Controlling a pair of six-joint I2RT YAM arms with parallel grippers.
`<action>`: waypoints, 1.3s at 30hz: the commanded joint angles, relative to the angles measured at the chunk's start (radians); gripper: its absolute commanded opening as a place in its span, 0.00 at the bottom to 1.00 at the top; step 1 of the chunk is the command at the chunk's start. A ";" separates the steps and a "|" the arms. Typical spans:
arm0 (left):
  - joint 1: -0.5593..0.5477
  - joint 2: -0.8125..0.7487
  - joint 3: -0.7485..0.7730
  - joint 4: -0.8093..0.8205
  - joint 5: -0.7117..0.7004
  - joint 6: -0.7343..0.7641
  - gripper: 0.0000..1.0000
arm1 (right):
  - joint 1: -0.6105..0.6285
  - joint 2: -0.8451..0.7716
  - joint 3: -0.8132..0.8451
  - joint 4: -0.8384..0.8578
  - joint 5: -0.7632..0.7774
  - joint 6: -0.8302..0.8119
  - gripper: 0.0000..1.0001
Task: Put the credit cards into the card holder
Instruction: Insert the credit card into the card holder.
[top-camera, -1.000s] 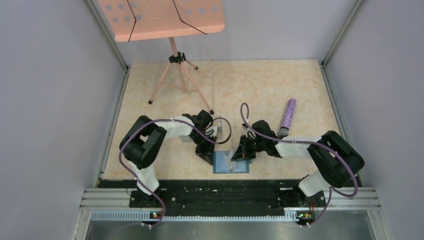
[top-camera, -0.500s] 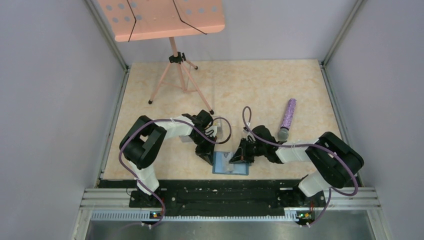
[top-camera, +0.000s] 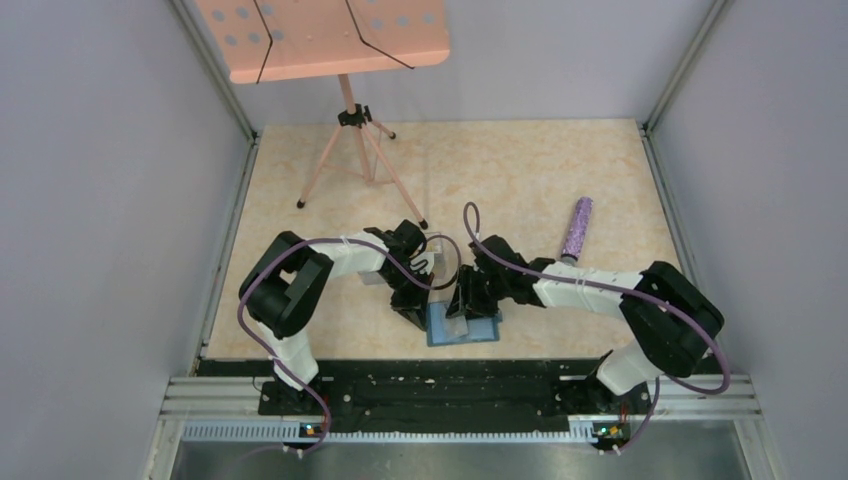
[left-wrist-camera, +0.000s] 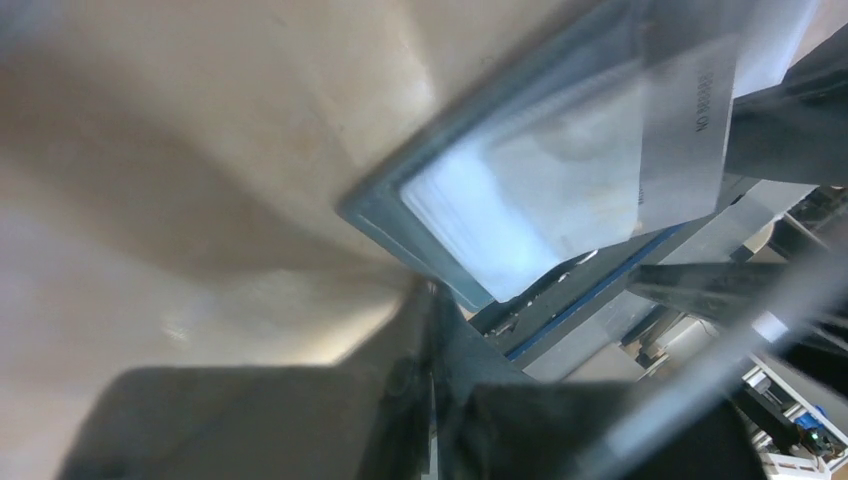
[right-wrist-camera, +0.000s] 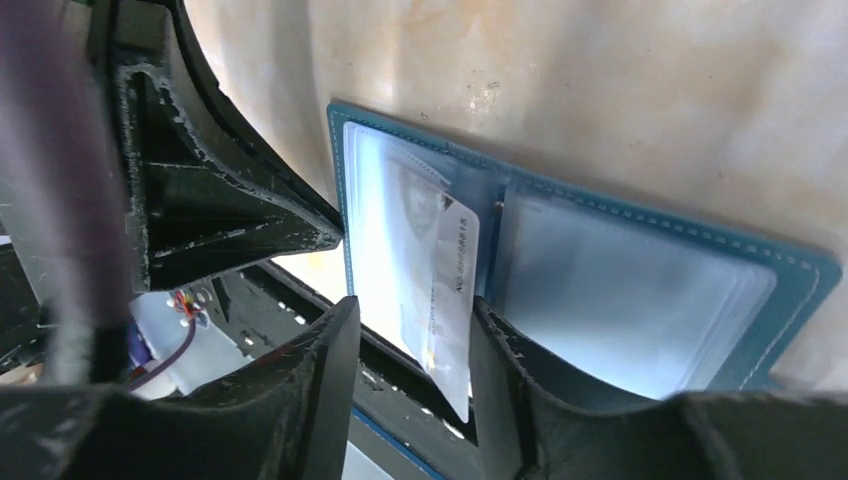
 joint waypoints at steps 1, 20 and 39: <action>-0.014 0.006 0.008 0.021 -0.008 0.004 0.00 | 0.030 0.020 0.090 -0.162 0.073 -0.017 0.49; -0.013 0.017 0.016 0.047 0.037 -0.017 0.00 | 0.061 0.074 0.095 -0.062 -0.006 -0.001 0.42; 0.002 -0.133 -0.019 0.061 -0.059 -0.063 0.13 | 0.087 -0.045 0.125 -0.195 0.147 0.009 0.44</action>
